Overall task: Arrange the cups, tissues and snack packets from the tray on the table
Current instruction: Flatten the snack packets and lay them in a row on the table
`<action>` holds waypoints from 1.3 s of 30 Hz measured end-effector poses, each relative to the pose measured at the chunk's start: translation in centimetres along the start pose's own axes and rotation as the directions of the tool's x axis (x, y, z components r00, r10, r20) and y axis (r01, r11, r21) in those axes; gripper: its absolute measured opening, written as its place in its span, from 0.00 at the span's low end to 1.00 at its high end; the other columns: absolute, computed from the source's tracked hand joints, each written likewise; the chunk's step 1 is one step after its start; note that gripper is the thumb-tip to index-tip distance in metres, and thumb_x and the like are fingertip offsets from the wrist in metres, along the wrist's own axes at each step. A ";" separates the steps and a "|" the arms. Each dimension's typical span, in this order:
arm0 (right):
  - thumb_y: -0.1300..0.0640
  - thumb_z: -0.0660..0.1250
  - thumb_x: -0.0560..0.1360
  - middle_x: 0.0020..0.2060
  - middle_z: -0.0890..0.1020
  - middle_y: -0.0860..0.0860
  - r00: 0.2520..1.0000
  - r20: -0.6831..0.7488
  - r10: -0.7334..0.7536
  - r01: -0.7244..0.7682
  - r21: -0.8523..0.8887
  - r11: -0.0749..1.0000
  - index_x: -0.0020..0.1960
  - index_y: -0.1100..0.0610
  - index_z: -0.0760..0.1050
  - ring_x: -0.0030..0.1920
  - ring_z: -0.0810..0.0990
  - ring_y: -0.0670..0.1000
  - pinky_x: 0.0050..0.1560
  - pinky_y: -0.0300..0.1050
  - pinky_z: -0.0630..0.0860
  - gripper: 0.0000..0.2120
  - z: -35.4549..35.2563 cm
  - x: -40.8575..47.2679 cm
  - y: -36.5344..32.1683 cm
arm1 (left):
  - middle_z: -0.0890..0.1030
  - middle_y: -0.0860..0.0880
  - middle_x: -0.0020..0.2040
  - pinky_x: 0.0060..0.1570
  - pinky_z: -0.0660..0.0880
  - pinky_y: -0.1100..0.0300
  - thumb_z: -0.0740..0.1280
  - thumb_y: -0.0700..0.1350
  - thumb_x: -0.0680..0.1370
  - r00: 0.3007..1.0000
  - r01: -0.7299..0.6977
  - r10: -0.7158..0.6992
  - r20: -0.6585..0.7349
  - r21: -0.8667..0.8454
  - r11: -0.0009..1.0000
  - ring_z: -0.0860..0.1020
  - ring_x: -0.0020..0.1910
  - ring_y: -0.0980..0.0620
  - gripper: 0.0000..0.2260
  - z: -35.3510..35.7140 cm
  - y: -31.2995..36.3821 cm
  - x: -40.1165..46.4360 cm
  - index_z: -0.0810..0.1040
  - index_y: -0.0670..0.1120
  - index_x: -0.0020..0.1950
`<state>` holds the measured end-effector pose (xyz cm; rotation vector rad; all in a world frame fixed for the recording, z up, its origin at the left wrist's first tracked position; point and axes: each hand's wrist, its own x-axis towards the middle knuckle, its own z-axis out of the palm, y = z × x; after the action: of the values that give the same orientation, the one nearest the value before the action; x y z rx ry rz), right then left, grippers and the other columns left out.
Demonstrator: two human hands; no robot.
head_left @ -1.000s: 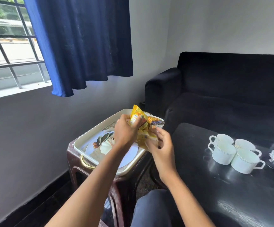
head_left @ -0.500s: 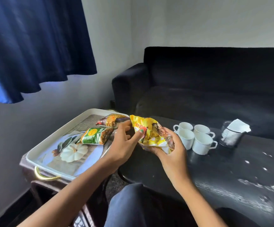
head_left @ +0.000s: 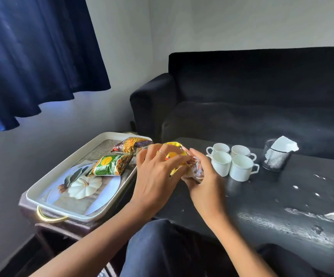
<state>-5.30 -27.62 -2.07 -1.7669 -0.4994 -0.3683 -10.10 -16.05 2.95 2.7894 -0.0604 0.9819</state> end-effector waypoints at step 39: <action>0.71 0.67 0.69 0.64 0.77 0.56 0.983 -0.080 -0.164 0.103 -0.502 0.859 0.62 0.62 0.75 0.62 0.77 0.55 0.59 0.45 0.74 0.22 1.5 -0.8 0.4 | 0.79 0.47 0.60 0.52 0.73 0.56 0.57 0.59 0.80 0.469 0.880 -0.346 0.813 -0.464 0.102 0.78 0.55 0.48 0.17 0.8 1.2 0.1 0.74 0.50 0.60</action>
<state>-5.83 -26.33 -3.17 -2.1957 -0.4682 -0.7520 -9.62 -17.41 2.62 1.5769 0.4723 -0.1586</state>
